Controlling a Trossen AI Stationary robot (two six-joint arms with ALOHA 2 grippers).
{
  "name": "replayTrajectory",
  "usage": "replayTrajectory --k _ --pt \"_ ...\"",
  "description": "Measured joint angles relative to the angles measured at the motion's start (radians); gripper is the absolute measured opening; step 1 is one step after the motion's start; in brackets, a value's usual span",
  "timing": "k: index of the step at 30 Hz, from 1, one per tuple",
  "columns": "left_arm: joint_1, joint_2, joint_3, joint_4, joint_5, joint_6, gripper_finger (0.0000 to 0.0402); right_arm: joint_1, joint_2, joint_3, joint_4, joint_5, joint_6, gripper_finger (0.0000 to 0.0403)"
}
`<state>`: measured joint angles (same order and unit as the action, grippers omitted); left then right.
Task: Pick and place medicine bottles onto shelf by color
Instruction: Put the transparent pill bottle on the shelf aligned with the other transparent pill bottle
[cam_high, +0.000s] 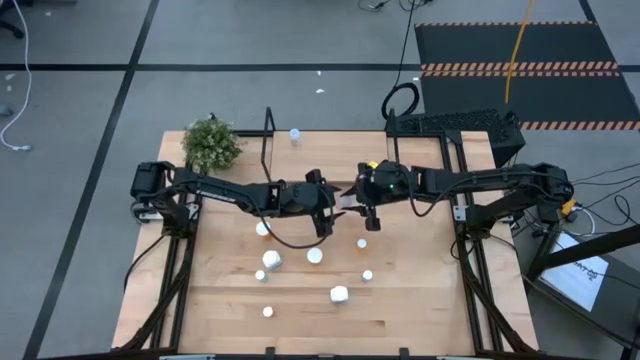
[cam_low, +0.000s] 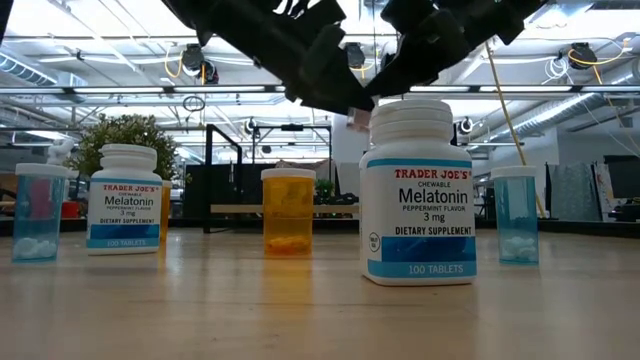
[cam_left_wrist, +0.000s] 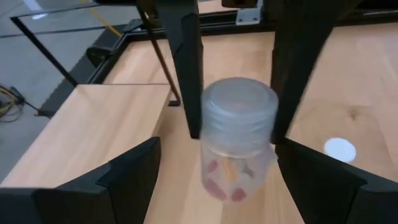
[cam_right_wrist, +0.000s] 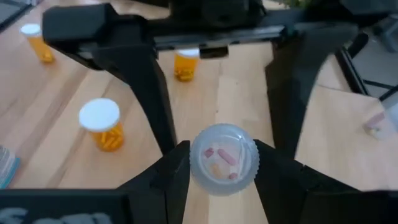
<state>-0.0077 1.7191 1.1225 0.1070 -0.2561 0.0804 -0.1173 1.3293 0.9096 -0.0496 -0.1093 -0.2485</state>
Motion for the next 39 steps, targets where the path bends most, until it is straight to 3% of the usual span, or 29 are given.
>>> replayTrajectory --k 19,29,39 --pt "0.001 0.02 0.0 0.045 0.03 0.041 0.0165 0.0 0.0 0.0 0.023 0.002 0.001 0.0153" --pt "0.001 0.02 0.0 0.046 0.03 0.048 0.0178 0.0 0.0 0.0 0.023 0.002 0.001 0.0153" --pt "0.001 0.017 0.001 0.07 0.034 0.046 0.0162 0.0 -0.051 0.0 -0.003 0.004 0.0 0.016"
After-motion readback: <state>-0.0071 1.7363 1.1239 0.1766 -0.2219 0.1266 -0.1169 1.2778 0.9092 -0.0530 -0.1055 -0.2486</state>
